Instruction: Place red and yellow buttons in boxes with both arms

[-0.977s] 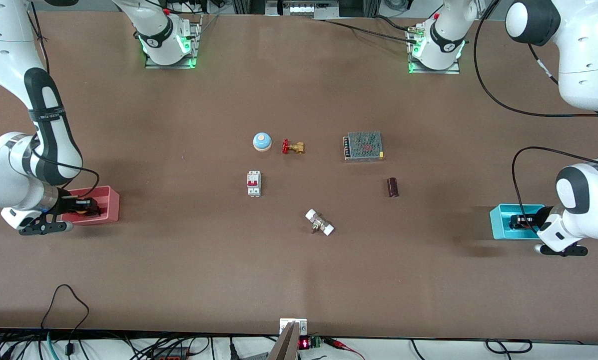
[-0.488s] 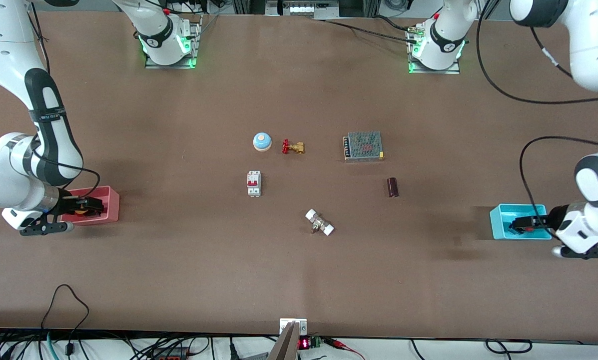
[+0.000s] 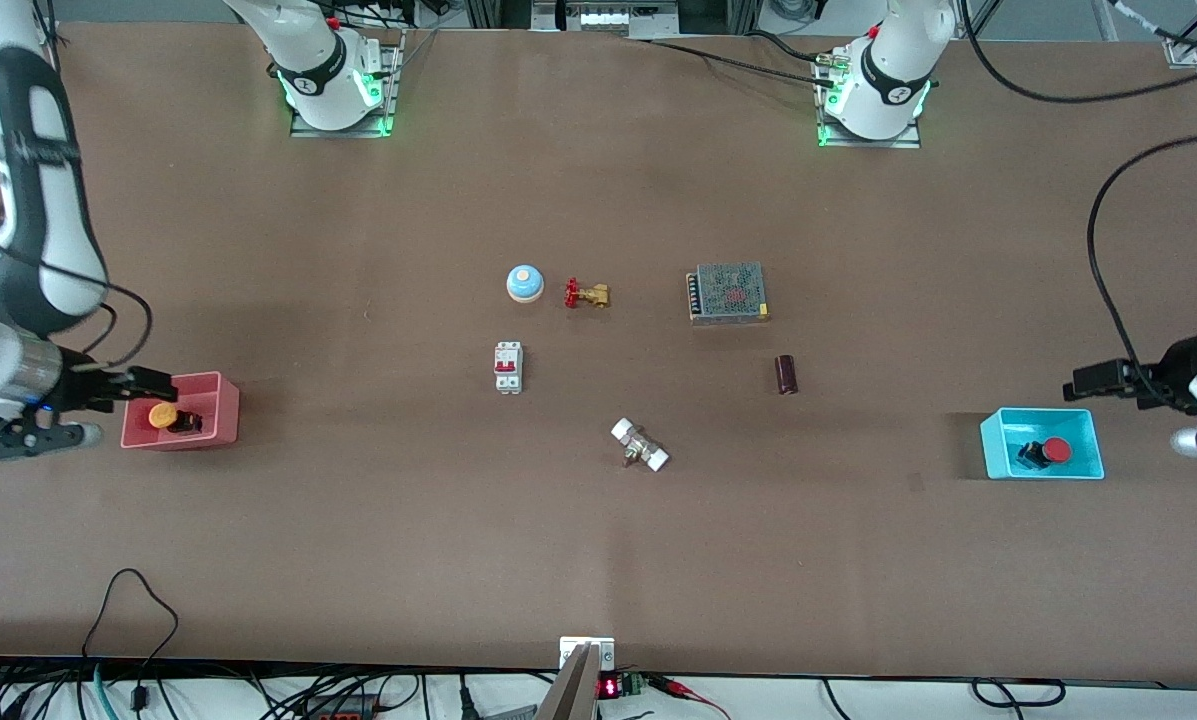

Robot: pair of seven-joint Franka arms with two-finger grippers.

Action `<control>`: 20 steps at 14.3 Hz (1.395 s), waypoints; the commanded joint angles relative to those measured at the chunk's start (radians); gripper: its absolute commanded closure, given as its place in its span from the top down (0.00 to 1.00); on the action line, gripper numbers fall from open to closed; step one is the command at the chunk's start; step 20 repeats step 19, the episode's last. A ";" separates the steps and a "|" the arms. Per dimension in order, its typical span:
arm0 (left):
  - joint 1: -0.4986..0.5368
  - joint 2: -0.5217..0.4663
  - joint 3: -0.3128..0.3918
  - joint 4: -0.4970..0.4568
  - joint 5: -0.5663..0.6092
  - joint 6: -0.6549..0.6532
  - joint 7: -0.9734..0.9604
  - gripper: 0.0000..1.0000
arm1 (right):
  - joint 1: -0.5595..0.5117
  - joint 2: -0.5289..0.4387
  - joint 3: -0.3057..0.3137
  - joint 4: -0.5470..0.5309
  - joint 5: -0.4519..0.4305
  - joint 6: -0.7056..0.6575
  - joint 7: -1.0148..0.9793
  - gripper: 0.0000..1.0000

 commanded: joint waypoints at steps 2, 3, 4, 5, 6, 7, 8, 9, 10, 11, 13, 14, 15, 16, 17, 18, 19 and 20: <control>-0.103 -0.149 0.014 -0.056 0.007 -0.068 -0.172 1.00 | 0.048 -0.151 0.029 0.082 -0.084 -0.234 0.062 1.00; -0.111 -0.170 0.014 -0.057 0.007 -0.068 -0.186 1.00 | 0.076 -0.160 0.029 0.143 -0.133 -0.285 0.073 1.00; -0.113 -0.184 0.013 -0.059 0.007 -0.071 -0.192 1.00 | 0.081 -0.174 0.028 0.171 -0.150 -0.290 0.073 1.00; -0.117 -0.200 0.013 -0.061 0.009 -0.077 -0.223 1.00 | 0.082 -0.203 0.029 0.173 -0.140 -0.302 0.073 1.00; -0.116 -0.206 0.005 -0.061 0.009 -0.097 -0.243 1.00 | 0.085 -0.243 0.031 0.150 -0.135 -0.313 0.075 1.00; -0.114 -0.215 0.002 -0.059 0.011 -0.114 -0.248 1.00 | 0.102 -0.277 0.029 0.118 -0.132 -0.350 0.081 1.00; -0.114 -0.236 0.001 -0.064 0.011 -0.121 -0.254 1.00 | 0.110 -0.307 0.029 0.077 -0.131 -0.379 0.087 1.00; -0.113 -0.250 0.002 -0.074 0.011 -0.137 -0.261 1.00 | 0.119 -0.334 0.028 0.039 -0.122 -0.364 0.093 1.00; -0.113 -0.264 0.002 -0.085 0.011 -0.143 -0.278 1.00 | 0.121 -0.343 0.022 0.031 -0.085 -0.373 0.140 1.00; -0.113 -0.282 0.001 -0.106 0.012 -0.147 -0.294 1.00 | 0.119 -0.358 0.020 0.011 -0.074 -0.374 0.185 1.00; -0.113 -0.307 -0.001 -0.134 0.041 -0.148 -0.295 1.00 | 0.119 -0.357 0.028 0.012 -0.080 -0.373 0.198 1.00; -0.114 -0.307 -0.004 -0.134 0.056 -0.148 -0.294 1.00 | 0.121 -0.357 0.029 0.014 -0.080 -0.373 0.201 1.00; -0.116 -0.309 -0.004 -0.134 0.063 -0.148 -0.294 1.00 | 0.121 -0.357 0.031 0.012 -0.080 -0.376 0.202 1.00; -0.116 -0.309 -0.004 -0.134 0.067 -0.149 -0.291 1.00 | 0.121 -0.357 0.029 0.012 -0.080 -0.376 0.202 1.00; -0.116 -0.309 -0.010 -0.134 0.067 -0.149 -0.288 1.00 | 0.121 -0.358 0.029 0.012 -0.080 -0.378 0.202 1.00; -0.116 -0.310 -0.012 -0.134 0.067 -0.151 -0.286 1.00 | 0.121 -0.358 0.029 0.012 -0.080 -0.378 0.202 1.00; -0.114 -0.310 -0.012 -0.134 0.067 -0.154 -0.281 1.00 | 0.121 -0.358 0.029 0.012 -0.082 -0.378 0.202 1.00; -0.114 -0.310 -0.012 -0.134 0.067 -0.154 -0.281 1.00 | 0.121 -0.358 0.029 0.012 -0.082 -0.378 0.202 1.00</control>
